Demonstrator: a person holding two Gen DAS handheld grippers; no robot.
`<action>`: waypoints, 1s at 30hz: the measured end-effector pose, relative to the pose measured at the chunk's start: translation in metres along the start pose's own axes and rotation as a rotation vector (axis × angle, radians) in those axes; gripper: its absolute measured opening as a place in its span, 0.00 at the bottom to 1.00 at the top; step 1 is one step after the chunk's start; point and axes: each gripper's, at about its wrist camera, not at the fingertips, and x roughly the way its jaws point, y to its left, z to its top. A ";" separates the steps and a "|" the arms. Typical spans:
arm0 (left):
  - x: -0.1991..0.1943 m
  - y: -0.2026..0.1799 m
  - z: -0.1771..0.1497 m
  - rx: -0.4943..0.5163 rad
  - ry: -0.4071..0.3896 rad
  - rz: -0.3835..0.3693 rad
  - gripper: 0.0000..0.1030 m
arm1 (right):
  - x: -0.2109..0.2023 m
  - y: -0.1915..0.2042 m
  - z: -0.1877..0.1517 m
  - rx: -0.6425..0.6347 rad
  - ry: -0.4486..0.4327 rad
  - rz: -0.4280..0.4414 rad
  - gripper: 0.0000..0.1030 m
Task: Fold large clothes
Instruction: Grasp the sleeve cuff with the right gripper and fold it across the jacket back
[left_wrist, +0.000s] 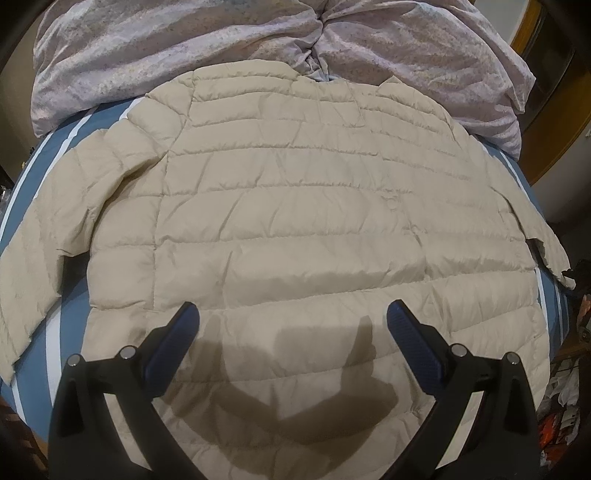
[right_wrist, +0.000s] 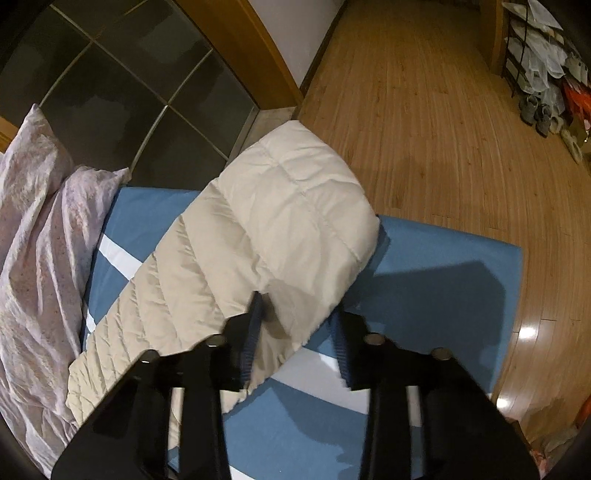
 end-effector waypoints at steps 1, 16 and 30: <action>0.001 0.000 0.000 -0.001 0.002 -0.002 0.98 | 0.001 0.001 0.000 -0.006 -0.009 0.002 0.23; 0.000 0.016 0.009 -0.056 -0.008 -0.026 0.98 | -0.037 0.071 -0.013 -0.284 -0.145 0.200 0.06; -0.002 0.033 0.028 -0.143 -0.036 -0.116 0.98 | -0.049 0.197 -0.120 -0.630 0.038 0.537 0.06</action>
